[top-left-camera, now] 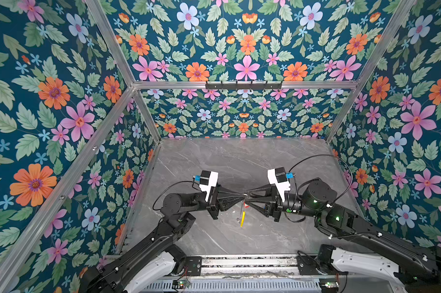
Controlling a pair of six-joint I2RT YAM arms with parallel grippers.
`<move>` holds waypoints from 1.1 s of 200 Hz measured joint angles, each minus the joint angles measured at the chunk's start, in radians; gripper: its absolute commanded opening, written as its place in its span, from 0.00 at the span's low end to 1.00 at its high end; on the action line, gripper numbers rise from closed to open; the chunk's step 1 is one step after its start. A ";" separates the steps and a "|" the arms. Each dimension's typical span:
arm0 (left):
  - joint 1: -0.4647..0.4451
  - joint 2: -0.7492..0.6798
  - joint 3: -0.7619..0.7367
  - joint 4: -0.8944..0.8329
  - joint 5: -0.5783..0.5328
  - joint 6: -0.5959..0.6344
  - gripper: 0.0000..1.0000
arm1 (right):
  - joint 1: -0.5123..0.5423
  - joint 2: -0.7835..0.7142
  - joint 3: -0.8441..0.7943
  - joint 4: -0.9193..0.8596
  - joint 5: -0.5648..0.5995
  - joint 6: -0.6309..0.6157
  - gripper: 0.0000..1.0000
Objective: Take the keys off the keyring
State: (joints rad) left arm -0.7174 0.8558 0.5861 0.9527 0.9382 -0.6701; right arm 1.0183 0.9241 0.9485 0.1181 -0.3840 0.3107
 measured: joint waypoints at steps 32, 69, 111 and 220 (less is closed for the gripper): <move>0.000 -0.002 0.000 -0.012 -0.001 0.000 0.00 | 0.000 0.000 0.001 -0.008 0.011 -0.008 0.29; -0.001 -0.004 0.000 -0.019 -0.005 0.000 0.00 | 0.001 -0.028 0.002 -0.048 0.047 -0.027 0.25; -0.001 -0.002 0.000 -0.026 -0.008 0.000 0.00 | 0.000 -0.013 0.005 -0.056 0.041 -0.030 0.35; -0.001 0.003 0.000 -0.028 -0.008 0.000 0.00 | 0.000 -0.012 0.018 -0.055 -0.004 -0.039 0.24</move>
State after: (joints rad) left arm -0.7181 0.8585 0.5861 0.9245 0.9302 -0.6701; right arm 1.0183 0.9123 0.9661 0.0628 -0.3882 0.2722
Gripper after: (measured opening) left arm 0.050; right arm 0.236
